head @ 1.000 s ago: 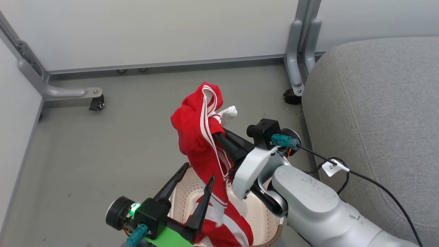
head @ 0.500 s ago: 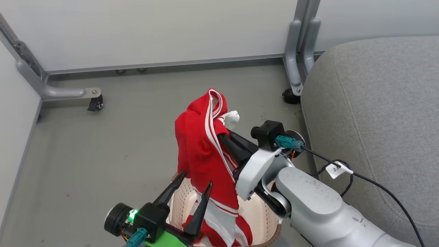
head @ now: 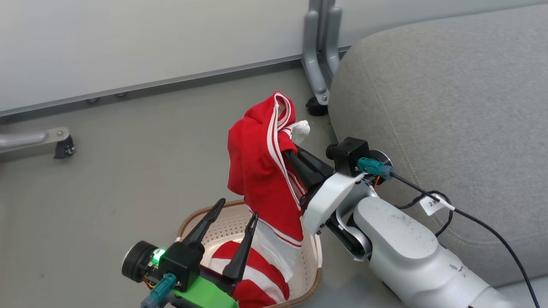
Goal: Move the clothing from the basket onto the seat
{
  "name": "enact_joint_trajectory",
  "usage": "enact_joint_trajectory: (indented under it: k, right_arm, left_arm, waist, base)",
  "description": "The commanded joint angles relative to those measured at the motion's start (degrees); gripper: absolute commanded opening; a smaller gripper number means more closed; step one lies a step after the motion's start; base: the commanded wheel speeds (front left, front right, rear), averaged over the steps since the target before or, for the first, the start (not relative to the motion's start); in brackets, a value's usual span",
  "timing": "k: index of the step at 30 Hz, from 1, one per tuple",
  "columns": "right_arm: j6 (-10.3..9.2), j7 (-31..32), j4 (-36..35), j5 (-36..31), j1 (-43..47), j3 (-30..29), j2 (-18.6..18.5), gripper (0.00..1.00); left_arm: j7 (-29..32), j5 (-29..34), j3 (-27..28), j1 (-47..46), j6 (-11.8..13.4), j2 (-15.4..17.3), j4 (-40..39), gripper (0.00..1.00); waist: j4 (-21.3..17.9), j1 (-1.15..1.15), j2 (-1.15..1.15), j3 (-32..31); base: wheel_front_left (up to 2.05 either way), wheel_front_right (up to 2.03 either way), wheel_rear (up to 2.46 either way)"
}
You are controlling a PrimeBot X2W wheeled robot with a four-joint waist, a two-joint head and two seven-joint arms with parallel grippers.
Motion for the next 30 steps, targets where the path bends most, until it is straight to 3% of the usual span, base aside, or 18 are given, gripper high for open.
enact_joint_trajectory:
  k: [1, 8, 16, 24, 30]
  right_arm:
    - [0.00, -0.18, -0.51, -0.59, 0.02, -0.53, -0.05, 0.00]
    - [0.00, -0.18, -2.06, -2.02, 1.20, -3.53, -0.83, 0.00]
    - [0.00, -0.18, -4.11, -3.38, 2.53, -7.50, -1.55, 0.00]
    - [0.00, -0.18, -6.28, -5.22, 2.38, -13.60, -2.51, 0.00]
    - [0.00, -0.18, -8.00, -6.87, -0.44, -22.00, -4.10, 0.00]
  left_arm:
    - [-0.03, 0.25, 0.28, -1.28, 0.15, 0.75, -0.36, 1.00]
    - [0.63, 0.41, -0.33, -2.26, -0.23, 1.11, -0.83, 1.00]
    - [1.79, 0.74, -0.72, -3.28, -0.34, 2.13, -1.97, 1.00]
    - [3.16, 1.38, -1.12, -5.35, -0.66, 2.93, -3.14, 1.00]
    - [4.30, 2.15, -1.84, -8.53, -1.19, 3.18, -4.58, 1.00]
  waist:
    - [-5.83, 0.00, 0.00, 1.91]
    - [-13.24, 0.00, 0.00, 3.25]
    - [-19.19, 0.00, 0.00, 5.41]
    - [-21.54, 0.00, 0.00, 8.91]
    - [-20.26, 0.00, 0.00, 12.74]
  base:
    - [0.00, 0.00, 0.00]
    - [0.00, 0.00, 0.00]
    - [0.00, 0.00, 0.00]
    - [0.00, 0.00, 0.00]
    - [0.00, 0.00, 0.00]
